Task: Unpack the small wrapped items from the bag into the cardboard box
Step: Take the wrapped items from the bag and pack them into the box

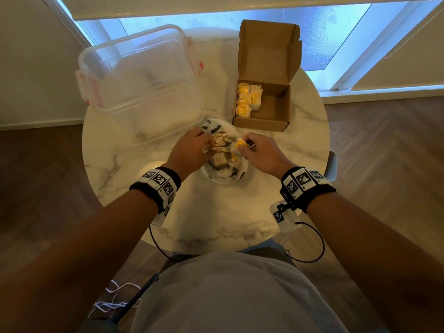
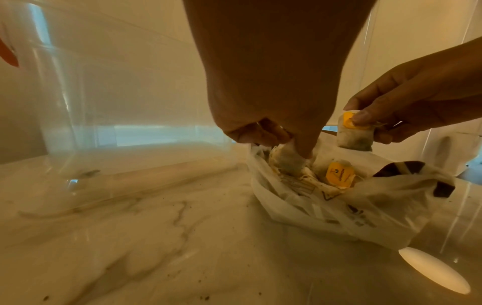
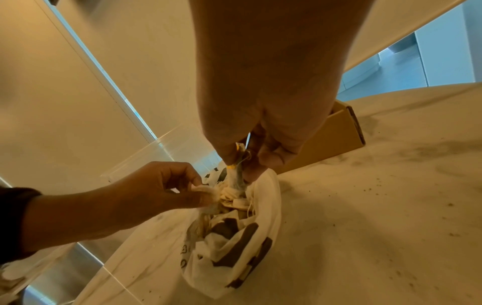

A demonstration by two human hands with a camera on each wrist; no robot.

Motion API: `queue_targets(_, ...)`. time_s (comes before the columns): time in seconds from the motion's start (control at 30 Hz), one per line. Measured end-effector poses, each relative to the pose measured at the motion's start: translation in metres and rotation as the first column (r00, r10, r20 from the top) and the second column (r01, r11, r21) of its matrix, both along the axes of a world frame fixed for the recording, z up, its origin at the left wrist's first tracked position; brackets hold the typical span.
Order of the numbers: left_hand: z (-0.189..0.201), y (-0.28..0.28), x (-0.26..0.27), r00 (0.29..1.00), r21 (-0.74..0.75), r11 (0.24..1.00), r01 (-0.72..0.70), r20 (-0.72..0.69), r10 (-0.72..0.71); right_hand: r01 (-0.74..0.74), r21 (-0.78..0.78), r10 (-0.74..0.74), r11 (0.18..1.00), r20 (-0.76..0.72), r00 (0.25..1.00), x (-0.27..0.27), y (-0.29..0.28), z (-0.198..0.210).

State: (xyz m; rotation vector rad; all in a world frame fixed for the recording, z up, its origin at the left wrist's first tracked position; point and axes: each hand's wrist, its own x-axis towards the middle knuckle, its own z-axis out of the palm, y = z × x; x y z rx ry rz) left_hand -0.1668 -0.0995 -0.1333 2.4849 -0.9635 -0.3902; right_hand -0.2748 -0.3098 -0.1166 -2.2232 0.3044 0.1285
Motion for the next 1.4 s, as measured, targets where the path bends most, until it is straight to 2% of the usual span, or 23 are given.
queue_targets(0.07,0.003,-0.004,-0.003,0.999,0.007,1.0,0.007,0.034,-0.007,0.0,0.014,0.0,1.0,-0.002,1.0,0.0,0.002,0.001)
queue_targets(0.3,0.006,-0.013,-0.007,0.992,-0.083,0.992,0.09,-0.085,-0.098,0.054,0.099,-0.055,0.994,0.007,0.998,-0.002,0.005,-0.001)
queue_targets(0.5,0.01,-0.011,-0.006,0.982,-0.173,0.974,0.145,-0.091,-0.162,0.101,0.118,-0.103,0.988,0.009,0.995,-0.001,-0.001,-0.001)
queue_targets(0.63,0.021,-0.014,-0.007,0.967,-0.216,0.973,0.083,-0.218,-0.131,0.116,0.11,-0.117,0.987,0.008,0.993,0.002,-0.006,-0.003)
queue_targets(0.77,0.025,-0.018,-0.011,0.955,-0.229,0.973,0.03,-0.282,-0.096,0.112,0.145,-0.111,0.983,-0.016,0.994,0.002,-0.005,0.002)
queue_targets(0.93,0.03,-0.026,-0.016,0.949,-0.256,0.964,-0.075,-0.315,-0.01,0.07,0.19,-0.069,0.979,-0.01,0.998,0.001,-0.005,0.007)
queue_targets(1.13,0.031,-0.029,-0.015,0.952,-0.292,0.954,-0.065,-0.304,-0.029,0.123,0.261,-0.123,0.958,-0.016,0.992,0.001,-0.005,0.009)
queue_targets(1.4,0.039,-0.042,-0.011,0.935,-0.333,0.933,-0.14,-0.355,0.013,0.094,0.18,-0.09,0.979,-0.027,0.996,0.0,-0.013,0.012)
